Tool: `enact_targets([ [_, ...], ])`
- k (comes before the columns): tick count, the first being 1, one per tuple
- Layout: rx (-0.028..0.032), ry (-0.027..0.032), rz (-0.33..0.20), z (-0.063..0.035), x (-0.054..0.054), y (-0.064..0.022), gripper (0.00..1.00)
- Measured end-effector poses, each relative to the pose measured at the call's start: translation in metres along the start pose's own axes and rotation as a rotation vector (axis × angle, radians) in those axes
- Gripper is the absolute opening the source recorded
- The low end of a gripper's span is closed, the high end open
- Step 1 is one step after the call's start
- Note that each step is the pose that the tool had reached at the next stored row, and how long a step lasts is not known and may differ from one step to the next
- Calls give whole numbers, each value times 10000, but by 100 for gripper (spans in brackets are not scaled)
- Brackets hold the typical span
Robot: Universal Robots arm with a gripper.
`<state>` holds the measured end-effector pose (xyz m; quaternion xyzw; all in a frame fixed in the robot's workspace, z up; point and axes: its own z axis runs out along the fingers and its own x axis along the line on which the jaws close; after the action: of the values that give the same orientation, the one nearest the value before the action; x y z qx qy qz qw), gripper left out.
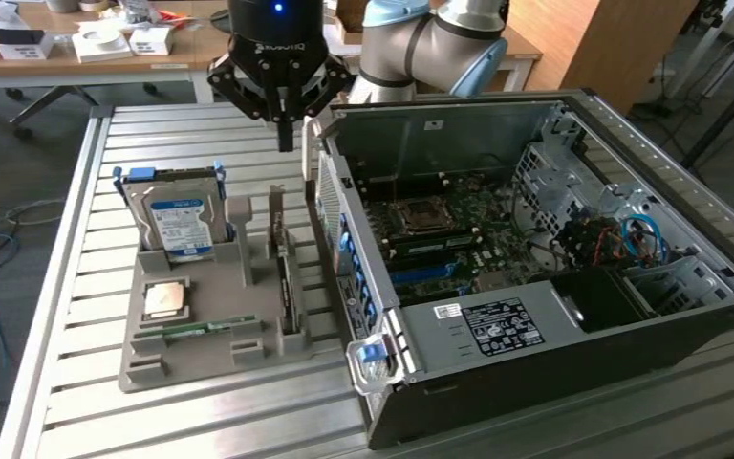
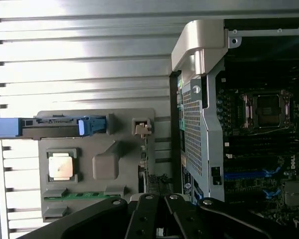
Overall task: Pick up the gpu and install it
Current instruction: 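Reach for the gpu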
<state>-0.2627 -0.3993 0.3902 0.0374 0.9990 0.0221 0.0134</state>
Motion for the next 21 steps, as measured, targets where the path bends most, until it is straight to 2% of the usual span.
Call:
enact_targets([
  [13, -1, -1, 0, -12, 21, -266, 11],
  [19, -1, -1, 0, -17, 43, -365, 11],
  [21, -1, -1, 2, -17, 45, -374, 11],
])
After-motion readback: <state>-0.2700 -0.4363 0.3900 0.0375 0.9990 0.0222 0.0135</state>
